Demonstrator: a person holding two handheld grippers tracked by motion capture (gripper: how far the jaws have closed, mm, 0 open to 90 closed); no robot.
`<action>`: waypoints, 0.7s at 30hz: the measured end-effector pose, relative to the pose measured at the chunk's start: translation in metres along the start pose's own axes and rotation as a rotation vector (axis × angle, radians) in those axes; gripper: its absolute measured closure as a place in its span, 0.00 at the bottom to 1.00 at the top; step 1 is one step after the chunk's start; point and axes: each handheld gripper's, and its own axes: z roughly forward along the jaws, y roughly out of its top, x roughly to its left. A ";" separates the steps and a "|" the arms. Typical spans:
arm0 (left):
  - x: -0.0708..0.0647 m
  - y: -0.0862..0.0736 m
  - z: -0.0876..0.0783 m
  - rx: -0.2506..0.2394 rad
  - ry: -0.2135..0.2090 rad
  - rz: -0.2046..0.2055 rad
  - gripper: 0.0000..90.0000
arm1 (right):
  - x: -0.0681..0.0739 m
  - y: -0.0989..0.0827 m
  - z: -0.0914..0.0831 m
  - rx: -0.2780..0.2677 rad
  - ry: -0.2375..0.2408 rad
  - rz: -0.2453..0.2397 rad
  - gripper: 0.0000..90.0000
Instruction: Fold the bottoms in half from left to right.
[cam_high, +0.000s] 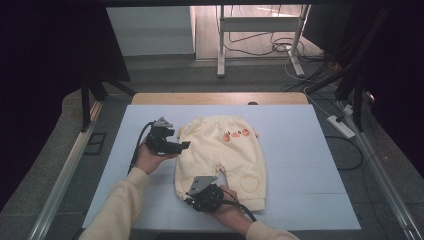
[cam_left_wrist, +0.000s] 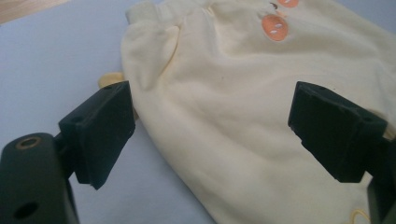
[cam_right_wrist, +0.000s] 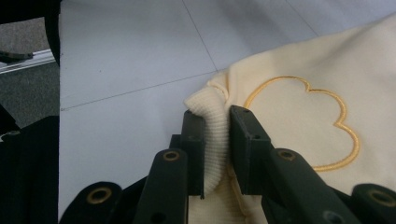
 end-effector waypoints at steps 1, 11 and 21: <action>0.001 0.001 0.001 0.002 -0.001 -0.001 0.16 | 0.000 0.000 0.000 0.000 0.000 0.000 0.84; 0.011 0.014 0.011 0.006 -0.016 -0.012 0.17 | 0.000 0.000 0.000 -0.004 0.000 -0.002 0.84; 0.024 0.021 0.025 0.032 -0.004 -0.029 0.18 | 0.000 -0.001 0.000 -0.004 0.000 -0.001 0.84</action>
